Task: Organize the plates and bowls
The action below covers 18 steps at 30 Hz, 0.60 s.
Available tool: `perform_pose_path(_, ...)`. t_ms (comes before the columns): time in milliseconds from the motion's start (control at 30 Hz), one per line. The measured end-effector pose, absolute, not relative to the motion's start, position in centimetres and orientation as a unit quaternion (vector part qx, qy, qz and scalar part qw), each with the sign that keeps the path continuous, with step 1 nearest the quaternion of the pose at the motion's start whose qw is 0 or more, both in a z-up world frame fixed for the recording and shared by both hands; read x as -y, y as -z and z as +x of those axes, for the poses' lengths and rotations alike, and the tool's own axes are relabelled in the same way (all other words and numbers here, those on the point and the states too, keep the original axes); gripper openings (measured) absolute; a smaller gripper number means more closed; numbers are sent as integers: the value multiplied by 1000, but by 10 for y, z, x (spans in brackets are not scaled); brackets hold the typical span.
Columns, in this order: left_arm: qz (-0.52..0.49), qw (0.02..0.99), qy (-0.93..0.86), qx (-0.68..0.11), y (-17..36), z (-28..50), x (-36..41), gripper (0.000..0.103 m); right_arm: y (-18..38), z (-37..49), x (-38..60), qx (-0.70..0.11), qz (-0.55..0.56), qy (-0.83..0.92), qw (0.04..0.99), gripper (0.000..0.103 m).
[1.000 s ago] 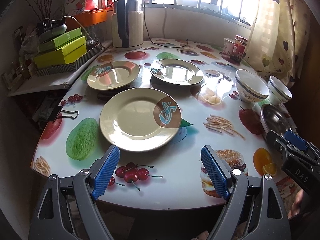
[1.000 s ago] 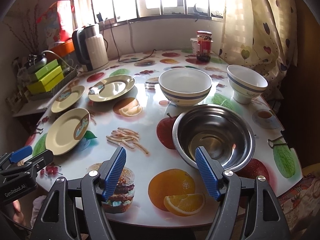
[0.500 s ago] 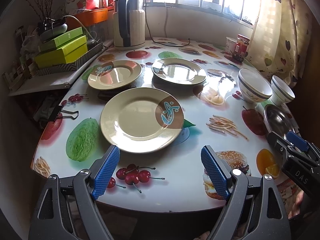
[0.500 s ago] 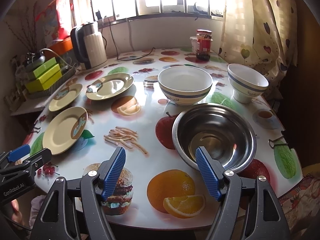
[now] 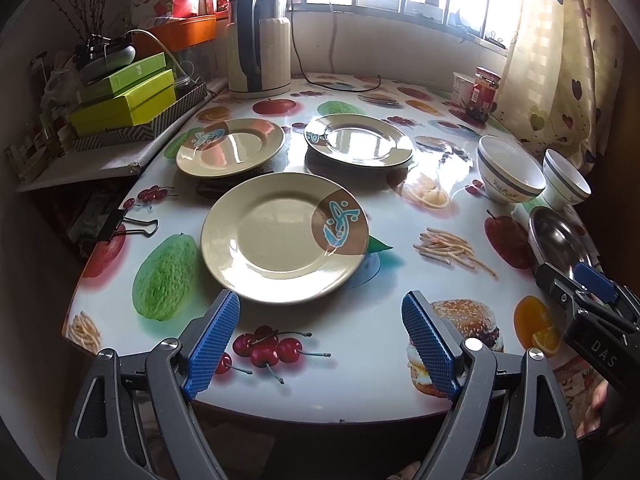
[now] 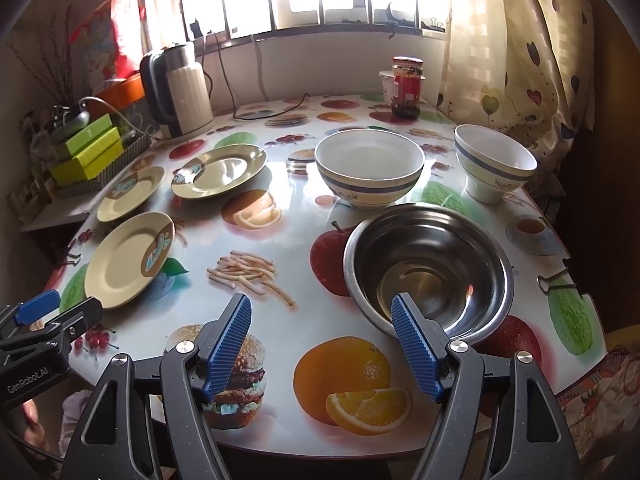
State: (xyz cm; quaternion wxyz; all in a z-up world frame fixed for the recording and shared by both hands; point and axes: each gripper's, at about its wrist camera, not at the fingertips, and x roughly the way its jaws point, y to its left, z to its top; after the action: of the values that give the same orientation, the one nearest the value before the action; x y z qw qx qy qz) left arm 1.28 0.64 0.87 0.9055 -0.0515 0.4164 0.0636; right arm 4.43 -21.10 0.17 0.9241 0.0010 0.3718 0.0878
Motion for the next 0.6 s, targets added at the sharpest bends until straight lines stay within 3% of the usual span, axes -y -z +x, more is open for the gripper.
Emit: perform_pose_path(600,-53,902,-64,-423,-6,17,-9,84,-1,45,210,-372,1,-87,924,73)
